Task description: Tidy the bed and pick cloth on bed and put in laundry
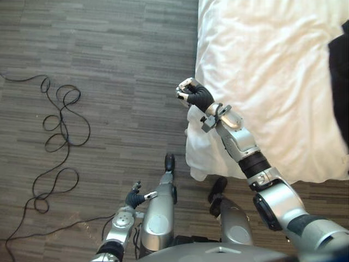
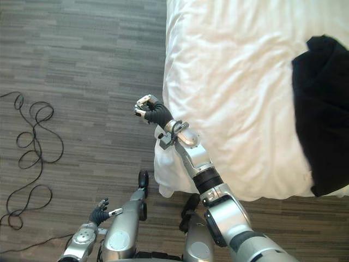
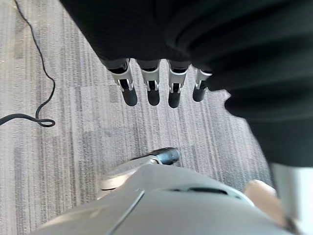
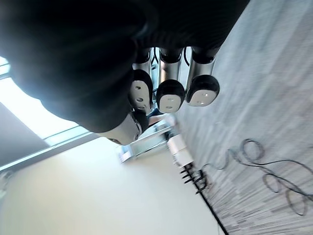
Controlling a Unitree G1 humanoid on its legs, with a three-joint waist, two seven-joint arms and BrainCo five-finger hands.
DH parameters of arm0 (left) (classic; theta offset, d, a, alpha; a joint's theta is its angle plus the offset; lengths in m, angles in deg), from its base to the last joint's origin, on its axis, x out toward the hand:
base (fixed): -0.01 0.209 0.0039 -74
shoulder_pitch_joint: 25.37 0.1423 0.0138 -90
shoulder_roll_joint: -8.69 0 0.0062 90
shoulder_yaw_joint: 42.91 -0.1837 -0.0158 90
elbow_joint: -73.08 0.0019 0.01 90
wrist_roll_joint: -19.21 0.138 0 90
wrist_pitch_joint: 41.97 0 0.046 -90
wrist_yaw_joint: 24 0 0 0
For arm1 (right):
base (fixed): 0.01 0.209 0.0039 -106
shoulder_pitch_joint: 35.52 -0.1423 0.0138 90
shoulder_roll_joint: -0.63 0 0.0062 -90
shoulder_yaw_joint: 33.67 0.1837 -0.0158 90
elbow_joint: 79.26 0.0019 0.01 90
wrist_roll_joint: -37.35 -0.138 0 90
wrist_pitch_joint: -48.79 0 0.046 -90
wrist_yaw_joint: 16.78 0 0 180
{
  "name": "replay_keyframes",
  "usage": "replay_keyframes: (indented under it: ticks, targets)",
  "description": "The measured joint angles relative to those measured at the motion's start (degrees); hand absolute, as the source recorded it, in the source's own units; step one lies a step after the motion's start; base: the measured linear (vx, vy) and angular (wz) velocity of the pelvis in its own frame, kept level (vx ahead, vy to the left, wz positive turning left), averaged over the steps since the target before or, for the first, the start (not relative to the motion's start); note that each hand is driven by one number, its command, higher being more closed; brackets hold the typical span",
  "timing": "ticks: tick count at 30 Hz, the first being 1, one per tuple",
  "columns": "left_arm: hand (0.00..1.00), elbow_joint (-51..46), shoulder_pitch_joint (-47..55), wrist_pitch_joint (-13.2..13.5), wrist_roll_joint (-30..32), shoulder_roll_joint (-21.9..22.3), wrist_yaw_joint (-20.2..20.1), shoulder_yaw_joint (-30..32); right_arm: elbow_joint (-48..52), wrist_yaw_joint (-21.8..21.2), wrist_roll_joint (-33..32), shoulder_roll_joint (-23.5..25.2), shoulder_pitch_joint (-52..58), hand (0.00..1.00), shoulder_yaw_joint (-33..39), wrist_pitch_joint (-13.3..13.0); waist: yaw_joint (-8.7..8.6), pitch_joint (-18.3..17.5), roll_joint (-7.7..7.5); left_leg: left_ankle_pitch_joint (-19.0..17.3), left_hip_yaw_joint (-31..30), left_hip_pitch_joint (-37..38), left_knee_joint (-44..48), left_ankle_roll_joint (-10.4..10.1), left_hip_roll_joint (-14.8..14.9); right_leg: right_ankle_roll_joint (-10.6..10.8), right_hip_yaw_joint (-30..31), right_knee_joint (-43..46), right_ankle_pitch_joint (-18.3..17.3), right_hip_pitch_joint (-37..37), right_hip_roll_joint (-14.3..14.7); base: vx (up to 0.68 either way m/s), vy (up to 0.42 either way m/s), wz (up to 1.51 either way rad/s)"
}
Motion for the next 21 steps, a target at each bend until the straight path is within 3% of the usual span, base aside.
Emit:
replay_keyframes:
  ticks: [2,8,12,16,18,21]
  targets:
    - [0.0,0.3,-2.2,0.0,-0.3,0.8,0.1,-0.2,-3.6,2.3,0.0,-1.3,-1.5,1.0,2.6,-0.1,0.11,0.9,1.67,1.0,-0.2,-2.1,-0.2,0.2,-0.1,-0.1,0.0,1.1,-0.1,-2.5,-0.2,-0.07,0.033,0.01]
    - [0.0,1.0,-6.1,0.2,-0.7,2.2,0.6,-1.1,-8.6,5.3,-1.1,-2.2,-7.2,1.0,7.3,-1.0,-1.05,2.0,4.01,5.1,0.0,-5.0,-5.1,-0.2,-0.2,-0.5,0.6,5.1,-1.4,-9.5,-1.1,-0.08,-0.001,-0.02]
    - [0.0,0.9,-8.1,0.3,-0.7,2.9,2.1,-1.5,-8.5,5.8,-4.1,-2.2,-8.0,1.0,9.4,-1.8,-1.08,2.0,4.16,6.4,0.0,-6.9,-5.9,-0.1,-0.4,-0.2,1.5,6.9,-1.8,-12.8,-1.7,-0.08,-0.003,0.02]
    - [0.0,-0.5,-9.2,0.0,-0.7,4.3,2.5,-0.9,-8.3,5.9,-4.7,-1.3,-7.9,1.0,9.9,-1.8,-2.14,1.8,3.87,6.1,0.4,-9.5,-4.0,0.3,-0.9,0.1,1.8,7.7,-1.6,-15.0,-2.6,-0.05,0.02,0.01]
    - [0.0,-1.6,-9.7,-0.3,-0.7,5.6,2.5,0.1,-8.3,4.8,-4.6,0.9,-6.8,1.0,10.0,-1.8,-2.58,1.4,3.01,5.5,1.5,-10.7,-2.6,1.1,-1.0,0.3,1.9,8.1,-1.3,-16.0,-3.0,0.0,0.012,-0.1]
    - [0.0,-3.4,-9.9,-0.2,-0.8,8.0,2.4,0.0,-9.0,3.4,-4.5,4.3,-0.6,1.0,9.9,-1.6,-2.66,1.4,2.99,5.1,1.4,-11.9,-1.5,1.5,-1.2,0.5,1.9,8.4,-1.2,-16.6,-3.4,0.04,0.01,0.02]
